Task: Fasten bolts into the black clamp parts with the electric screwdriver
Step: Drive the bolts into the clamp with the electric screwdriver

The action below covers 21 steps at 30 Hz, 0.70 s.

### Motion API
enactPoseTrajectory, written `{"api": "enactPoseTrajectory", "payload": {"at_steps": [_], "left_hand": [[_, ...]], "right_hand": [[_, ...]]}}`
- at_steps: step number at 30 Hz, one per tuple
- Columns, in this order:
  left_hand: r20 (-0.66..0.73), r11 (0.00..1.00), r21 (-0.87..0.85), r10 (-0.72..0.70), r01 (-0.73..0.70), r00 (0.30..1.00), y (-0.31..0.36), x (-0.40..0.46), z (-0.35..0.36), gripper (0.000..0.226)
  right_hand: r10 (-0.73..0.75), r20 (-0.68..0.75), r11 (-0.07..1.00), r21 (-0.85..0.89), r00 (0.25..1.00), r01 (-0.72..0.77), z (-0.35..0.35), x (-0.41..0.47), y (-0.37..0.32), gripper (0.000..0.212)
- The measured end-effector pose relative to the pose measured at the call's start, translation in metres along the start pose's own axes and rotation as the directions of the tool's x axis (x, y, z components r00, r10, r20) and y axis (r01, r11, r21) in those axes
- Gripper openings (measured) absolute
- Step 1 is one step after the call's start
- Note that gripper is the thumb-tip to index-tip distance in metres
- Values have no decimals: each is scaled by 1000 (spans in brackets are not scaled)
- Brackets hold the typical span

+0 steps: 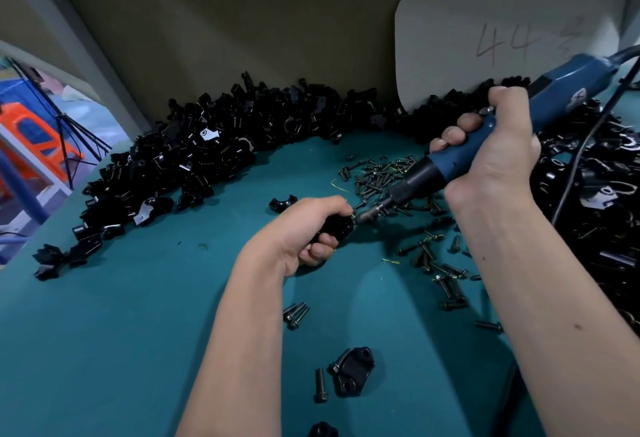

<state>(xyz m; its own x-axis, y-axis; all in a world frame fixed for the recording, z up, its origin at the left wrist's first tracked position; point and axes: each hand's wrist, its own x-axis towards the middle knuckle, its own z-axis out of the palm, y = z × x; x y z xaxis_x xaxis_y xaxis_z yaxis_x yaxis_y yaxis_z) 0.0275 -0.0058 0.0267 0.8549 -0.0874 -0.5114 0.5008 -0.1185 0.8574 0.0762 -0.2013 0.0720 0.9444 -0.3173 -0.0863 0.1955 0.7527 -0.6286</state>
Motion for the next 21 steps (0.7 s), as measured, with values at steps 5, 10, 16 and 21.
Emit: {"api": "enactPoseTrajectory", "payload": {"at_steps": [5, 10, 16, 21], "left_hand": [[10, 998, 59, 32, -32, 999, 1, 0, 4, 21], [20, 998, 57, 34, -35, 999, 1, -1, 3, 19], [25, 999, 45, 23, -25, 999, 1, -2, 3, 21], [17, 999, 43, 9, -10, 1000, 2, 0, 3, 24]], "right_hand": [[-7, 20, 1000, -17, 1000, 8, 1, -1, 0, 26], [-38, 42, 999, -19, 998, 39, 3, -5, 0, 21], [-56, 82, 998, -5, 995, 57, 4, -7, 0, 19], [-64, 91, 998, -3, 994, 64, 4, -10, 0, 18]]}}
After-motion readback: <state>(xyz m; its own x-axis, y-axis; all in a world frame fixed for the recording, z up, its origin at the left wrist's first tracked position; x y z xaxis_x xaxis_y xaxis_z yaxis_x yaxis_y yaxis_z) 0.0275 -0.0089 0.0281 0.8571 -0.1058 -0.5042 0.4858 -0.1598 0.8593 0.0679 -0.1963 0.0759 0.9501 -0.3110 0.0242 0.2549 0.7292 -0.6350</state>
